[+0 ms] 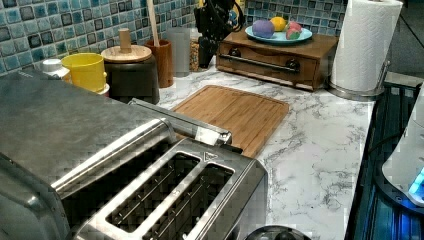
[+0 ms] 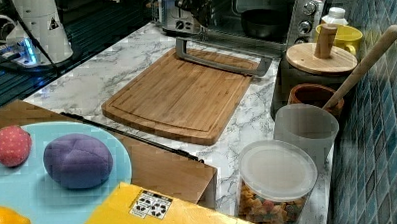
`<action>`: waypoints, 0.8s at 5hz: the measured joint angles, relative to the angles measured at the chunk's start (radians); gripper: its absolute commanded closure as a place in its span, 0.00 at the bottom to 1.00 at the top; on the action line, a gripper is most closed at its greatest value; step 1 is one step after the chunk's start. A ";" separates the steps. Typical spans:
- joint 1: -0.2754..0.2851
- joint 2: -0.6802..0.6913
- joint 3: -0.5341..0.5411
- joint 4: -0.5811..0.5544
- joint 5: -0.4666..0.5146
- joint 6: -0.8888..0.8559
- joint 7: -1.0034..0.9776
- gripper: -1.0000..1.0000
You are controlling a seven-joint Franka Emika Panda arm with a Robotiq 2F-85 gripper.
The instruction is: Close the oven.
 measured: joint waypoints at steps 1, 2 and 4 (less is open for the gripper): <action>-0.003 0.029 0.004 -0.004 0.060 0.032 -0.154 1.00; -0.003 0.077 0.015 0.000 0.141 0.040 -0.240 1.00; 0.000 0.266 0.042 0.020 0.235 0.122 -0.278 1.00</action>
